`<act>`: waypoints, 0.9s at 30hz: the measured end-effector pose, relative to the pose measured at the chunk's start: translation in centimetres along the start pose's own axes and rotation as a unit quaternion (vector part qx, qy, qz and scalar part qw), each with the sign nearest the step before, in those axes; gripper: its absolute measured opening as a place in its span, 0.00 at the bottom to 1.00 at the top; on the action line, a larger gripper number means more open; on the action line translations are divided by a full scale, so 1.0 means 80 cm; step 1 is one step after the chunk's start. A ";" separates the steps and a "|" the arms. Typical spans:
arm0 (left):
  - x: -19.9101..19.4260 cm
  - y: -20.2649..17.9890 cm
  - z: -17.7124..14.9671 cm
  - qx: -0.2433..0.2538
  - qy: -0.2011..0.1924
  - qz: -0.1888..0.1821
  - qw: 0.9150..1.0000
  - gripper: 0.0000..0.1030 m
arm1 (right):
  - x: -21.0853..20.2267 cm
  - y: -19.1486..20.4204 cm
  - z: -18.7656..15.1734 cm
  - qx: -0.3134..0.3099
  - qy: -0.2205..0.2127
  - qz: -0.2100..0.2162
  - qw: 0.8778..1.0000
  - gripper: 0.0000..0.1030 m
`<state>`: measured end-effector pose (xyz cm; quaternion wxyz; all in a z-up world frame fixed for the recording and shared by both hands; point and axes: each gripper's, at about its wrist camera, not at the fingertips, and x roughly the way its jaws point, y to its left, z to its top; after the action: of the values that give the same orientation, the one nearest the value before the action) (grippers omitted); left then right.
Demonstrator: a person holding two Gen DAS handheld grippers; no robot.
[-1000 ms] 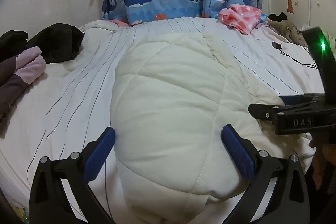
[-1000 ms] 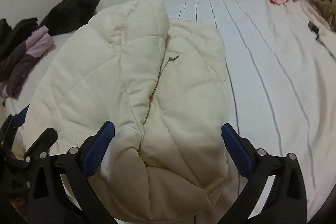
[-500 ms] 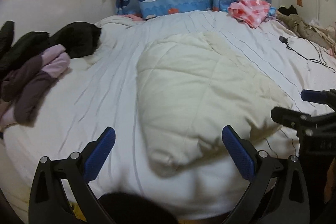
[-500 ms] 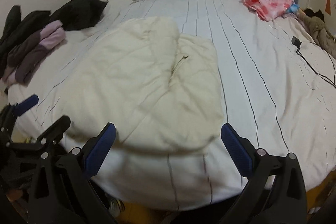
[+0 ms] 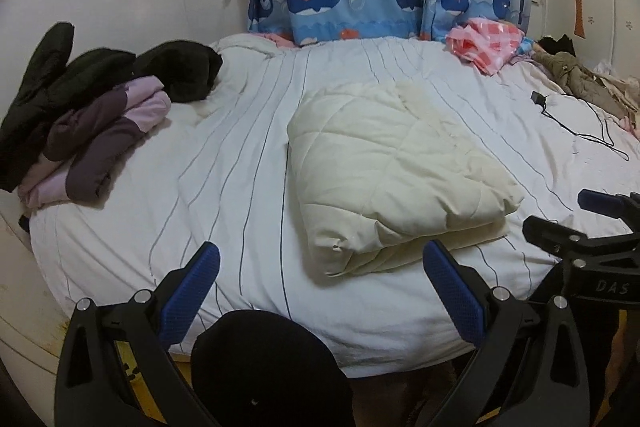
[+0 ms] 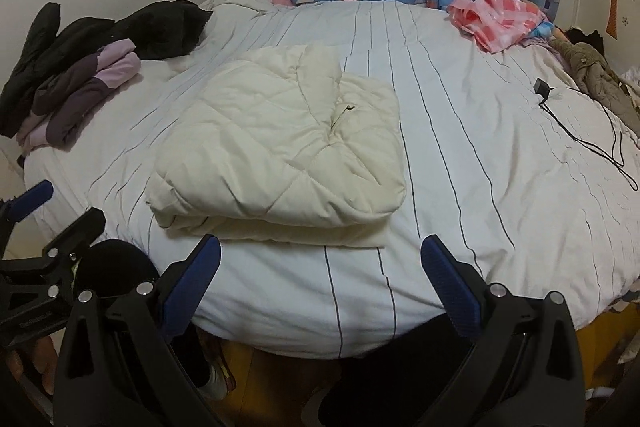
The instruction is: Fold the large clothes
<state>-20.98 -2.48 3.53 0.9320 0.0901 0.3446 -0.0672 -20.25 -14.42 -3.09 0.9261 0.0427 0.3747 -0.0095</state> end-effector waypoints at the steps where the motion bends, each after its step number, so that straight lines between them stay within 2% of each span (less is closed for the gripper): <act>1: -0.003 -0.001 0.001 0.002 -0.003 0.001 1.000 0.94 | -0.002 0.000 -0.001 0.000 0.001 0.000 1.000 0.94; 17: -0.022 0.014 0.003 -0.015 -0.015 0.013 1.000 0.94 | 0.001 0.018 0.002 -0.007 0.014 0.021 1.000 0.94; 21: -0.024 0.012 0.003 -0.006 -0.016 0.019 1.000 0.94 | 0.002 0.021 0.005 -0.009 0.016 0.025 1.000 0.94; 27: -0.026 0.015 0.004 -0.016 -0.014 0.007 1.000 0.94 | 0.001 0.027 0.006 -0.013 0.015 0.029 0.999 0.94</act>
<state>-22.09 -1.22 5.24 0.9384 0.0771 0.3321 -0.0561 -19.78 -12.33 -2.64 0.9206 0.0417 0.3875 0.0229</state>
